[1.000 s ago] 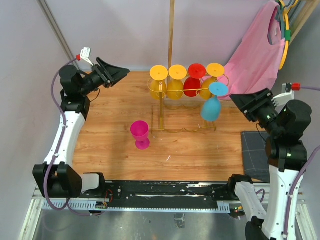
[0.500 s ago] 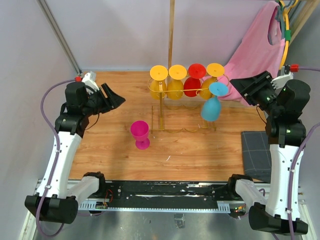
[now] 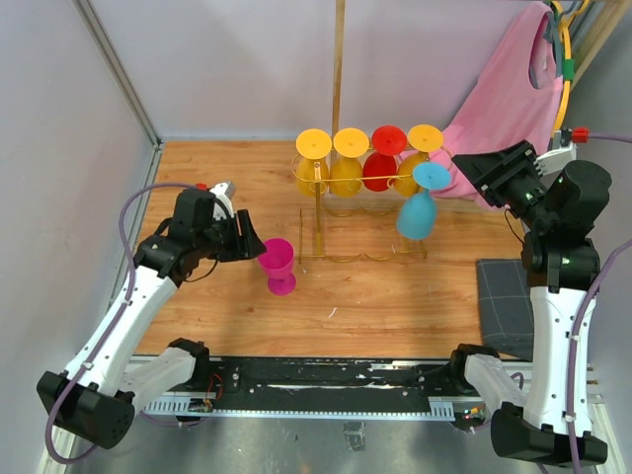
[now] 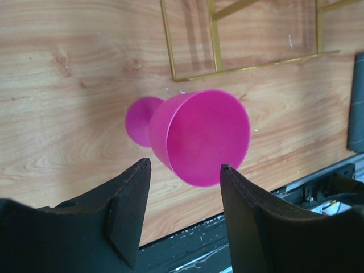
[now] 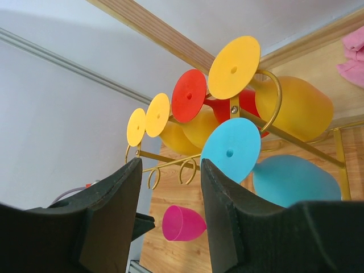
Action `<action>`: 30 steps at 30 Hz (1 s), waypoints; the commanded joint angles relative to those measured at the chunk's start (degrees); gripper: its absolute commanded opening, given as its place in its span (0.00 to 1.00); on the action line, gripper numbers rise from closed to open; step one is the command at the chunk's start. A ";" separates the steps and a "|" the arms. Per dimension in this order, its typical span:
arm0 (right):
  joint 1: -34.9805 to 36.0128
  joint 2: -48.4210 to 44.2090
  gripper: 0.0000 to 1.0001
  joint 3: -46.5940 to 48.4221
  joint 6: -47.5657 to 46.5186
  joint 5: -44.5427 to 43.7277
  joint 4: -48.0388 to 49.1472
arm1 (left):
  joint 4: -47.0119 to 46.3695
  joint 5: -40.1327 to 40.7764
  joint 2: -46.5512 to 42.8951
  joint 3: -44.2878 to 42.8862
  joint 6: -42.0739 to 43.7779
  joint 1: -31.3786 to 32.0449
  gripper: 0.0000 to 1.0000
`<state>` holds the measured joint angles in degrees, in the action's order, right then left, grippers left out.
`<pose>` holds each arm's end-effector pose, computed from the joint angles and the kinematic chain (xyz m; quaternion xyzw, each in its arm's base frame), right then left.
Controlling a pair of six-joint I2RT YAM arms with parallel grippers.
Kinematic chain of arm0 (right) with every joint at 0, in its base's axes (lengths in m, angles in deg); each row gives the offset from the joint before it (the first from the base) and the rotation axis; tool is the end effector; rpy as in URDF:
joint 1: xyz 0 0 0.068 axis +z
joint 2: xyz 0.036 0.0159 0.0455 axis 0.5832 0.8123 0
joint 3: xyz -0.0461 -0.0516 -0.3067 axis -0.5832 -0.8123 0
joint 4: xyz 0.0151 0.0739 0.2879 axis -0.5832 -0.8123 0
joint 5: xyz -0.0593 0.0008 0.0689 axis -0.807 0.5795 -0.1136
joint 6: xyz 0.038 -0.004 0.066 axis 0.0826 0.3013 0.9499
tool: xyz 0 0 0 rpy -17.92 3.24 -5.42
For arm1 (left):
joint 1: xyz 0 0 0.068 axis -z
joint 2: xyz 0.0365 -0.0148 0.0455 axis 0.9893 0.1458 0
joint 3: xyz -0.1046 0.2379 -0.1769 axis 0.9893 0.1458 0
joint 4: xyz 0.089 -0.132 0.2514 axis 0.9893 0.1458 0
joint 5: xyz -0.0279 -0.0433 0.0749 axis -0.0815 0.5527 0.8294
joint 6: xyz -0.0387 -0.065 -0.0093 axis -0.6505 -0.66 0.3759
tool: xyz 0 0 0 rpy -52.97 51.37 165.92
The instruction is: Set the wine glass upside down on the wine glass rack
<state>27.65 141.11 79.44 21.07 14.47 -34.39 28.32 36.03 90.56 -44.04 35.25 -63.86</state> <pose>0.2038 0.0054 0.5217 0.1770 0.6821 0.4371 0.5589 0.2155 -0.0827 0.3448 -0.0052 0.9057 -0.2332 0.3538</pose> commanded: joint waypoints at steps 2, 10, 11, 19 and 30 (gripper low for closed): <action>-1.15 -0.44 0.47 -1.17 0.19 0.92 2.47 | 0.63 4.59 1.21 0.77 0.47 2.82 0.57; -1.17 -0.19 0.48 -1.78 0.17 0.84 2.90 | 0.60 8.97 5.26 1.12 0.76 5.11 0.57; -1.12 -0.18 0.47 -1.89 0.18 0.76 3.01 | 0.57 9.88 5.74 1.03 0.60 5.50 0.56; -1.19 0.05 0.48 -2.57 0.36 0.86 3.65 | 0.57 13.72 9.51 -0.21 0.46 9.04 0.43; -1.19 0.00 0.48 -3.04 0.36 0.45 3.69 | 0.72 15.00 10.45 -1.41 0.55 10.52 0.12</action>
<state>27.65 141.43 76.78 21.11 14.60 -32.73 29.09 49.63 101.16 -43.47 35.69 -54.00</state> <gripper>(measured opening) 0.477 0.172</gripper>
